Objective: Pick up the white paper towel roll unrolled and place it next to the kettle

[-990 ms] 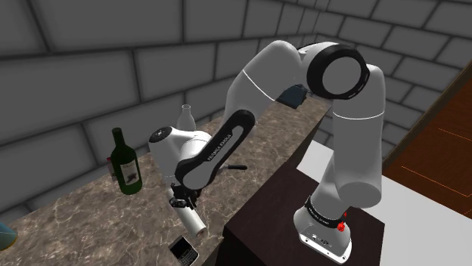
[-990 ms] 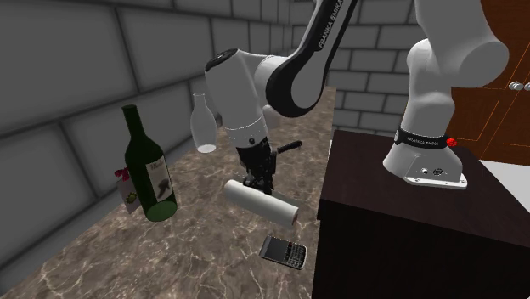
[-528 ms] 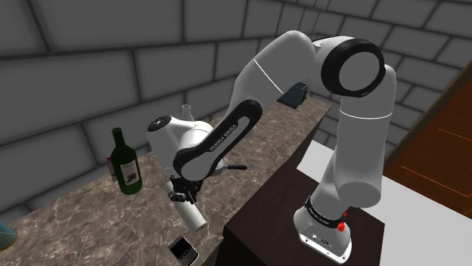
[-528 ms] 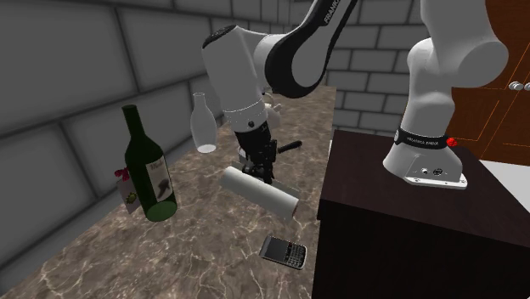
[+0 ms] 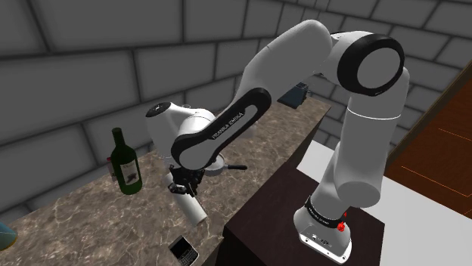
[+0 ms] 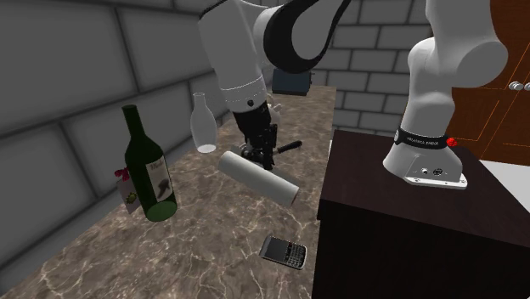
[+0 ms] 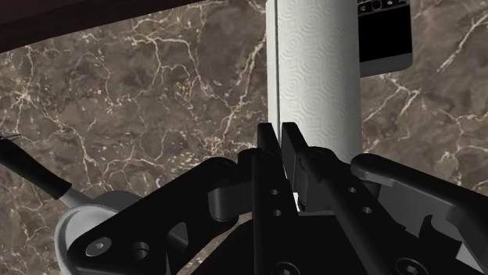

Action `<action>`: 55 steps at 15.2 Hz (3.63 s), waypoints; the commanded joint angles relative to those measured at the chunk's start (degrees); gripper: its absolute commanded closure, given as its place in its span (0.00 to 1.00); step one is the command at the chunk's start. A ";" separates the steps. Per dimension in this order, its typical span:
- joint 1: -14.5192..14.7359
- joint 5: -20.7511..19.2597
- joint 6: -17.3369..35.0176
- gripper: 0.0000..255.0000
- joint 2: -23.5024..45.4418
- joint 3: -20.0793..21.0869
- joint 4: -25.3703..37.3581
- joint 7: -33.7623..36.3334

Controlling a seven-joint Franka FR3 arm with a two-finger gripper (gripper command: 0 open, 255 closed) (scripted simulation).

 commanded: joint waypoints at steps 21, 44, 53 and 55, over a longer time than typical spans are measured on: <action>-0.96 4.83 -15.43 1.00 -10.48 1.07 5.87 -3.45; -14.93 -2.24 -16.78 1.00 -7.09 -11.92 12.45 -27.86; -20.43 -4.78 -18.30 1.00 1.20 -16.57 23.73 -37.57; -21.59 -5.14 -18.94 1.00 3.55 -17.44 27.10 -39.68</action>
